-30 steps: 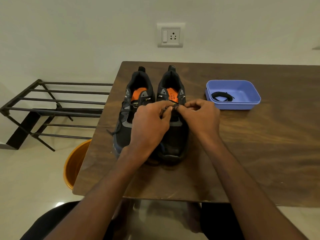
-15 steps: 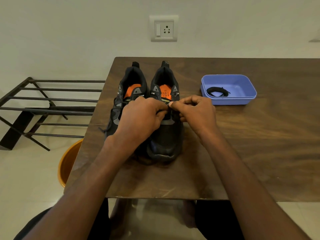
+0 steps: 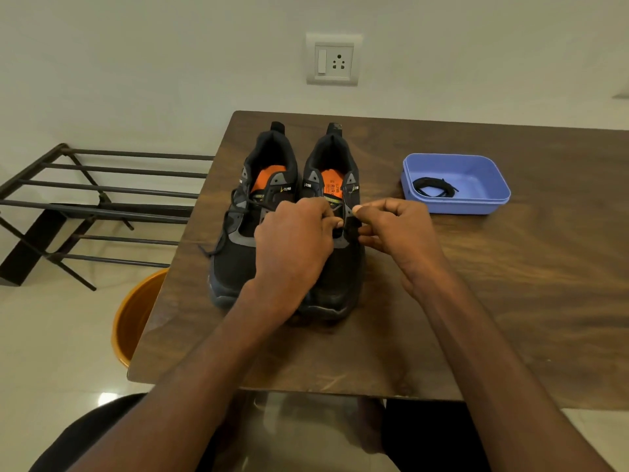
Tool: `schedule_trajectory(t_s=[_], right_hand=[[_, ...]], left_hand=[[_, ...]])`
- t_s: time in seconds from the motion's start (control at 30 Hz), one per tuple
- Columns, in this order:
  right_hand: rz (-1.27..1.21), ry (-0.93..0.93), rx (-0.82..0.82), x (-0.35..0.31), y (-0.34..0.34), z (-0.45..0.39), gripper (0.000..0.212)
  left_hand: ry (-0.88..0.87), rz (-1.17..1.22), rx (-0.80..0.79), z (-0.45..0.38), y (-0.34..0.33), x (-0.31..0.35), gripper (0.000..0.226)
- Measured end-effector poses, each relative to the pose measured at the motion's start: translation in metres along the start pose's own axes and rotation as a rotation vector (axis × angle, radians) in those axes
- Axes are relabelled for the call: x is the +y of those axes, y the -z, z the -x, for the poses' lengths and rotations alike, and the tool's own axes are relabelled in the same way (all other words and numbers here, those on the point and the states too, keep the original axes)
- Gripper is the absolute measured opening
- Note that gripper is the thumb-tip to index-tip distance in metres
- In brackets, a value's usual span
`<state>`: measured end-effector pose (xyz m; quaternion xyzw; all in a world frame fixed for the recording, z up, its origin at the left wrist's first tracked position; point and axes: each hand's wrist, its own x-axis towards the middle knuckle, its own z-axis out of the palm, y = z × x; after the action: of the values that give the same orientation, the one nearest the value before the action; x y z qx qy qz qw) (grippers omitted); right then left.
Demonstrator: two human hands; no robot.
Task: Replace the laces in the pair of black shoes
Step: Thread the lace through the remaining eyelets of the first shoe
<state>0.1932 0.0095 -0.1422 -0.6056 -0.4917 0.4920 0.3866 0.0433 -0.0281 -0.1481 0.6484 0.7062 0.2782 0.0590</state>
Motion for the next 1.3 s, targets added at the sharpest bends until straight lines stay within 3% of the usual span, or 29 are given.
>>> schedule_trajectory(t_s=[0.17,0.33,0.47,0.57,0.87,0.97,1.1,1.3], right_hand=[[-0.035,-0.006,-0.019,0.001,-0.001,0.006,0.009],[-0.005,0.006,-0.039,0.003,0.002,0.008,0.02],[0.057,0.008,-0.034,0.006,0.0,0.006,0.02],[0.068,0.012,-0.022,0.008,0.0,0.004,0.018],[0.172,0.078,-0.012,0.011,-0.002,0.002,0.018],[0.208,0.134,0.046,0.011,-0.007,0.002,0.014],[0.328,0.18,0.159,0.007,-0.021,0.0,0.033],[0.294,0.135,0.198,0.004,-0.017,-0.003,0.033]], left_hand=[[0.001,0.22,-0.139,-0.005,0.001,-0.003,0.017],[0.025,0.265,-0.264,-0.007,0.01,-0.003,0.017],[-0.003,-0.008,-0.184,0.002,0.011,0.006,0.031],[0.007,-0.157,-0.144,0.004,0.013,0.011,0.028],[-0.028,-0.281,-0.244,-0.006,0.017,0.011,0.027],[-0.015,-0.256,-0.28,-0.012,0.016,0.008,0.02],[-0.019,-0.226,-0.311,-0.016,0.015,0.004,0.017],[0.013,0.075,-0.209,-0.009,0.006,-0.007,0.007]])
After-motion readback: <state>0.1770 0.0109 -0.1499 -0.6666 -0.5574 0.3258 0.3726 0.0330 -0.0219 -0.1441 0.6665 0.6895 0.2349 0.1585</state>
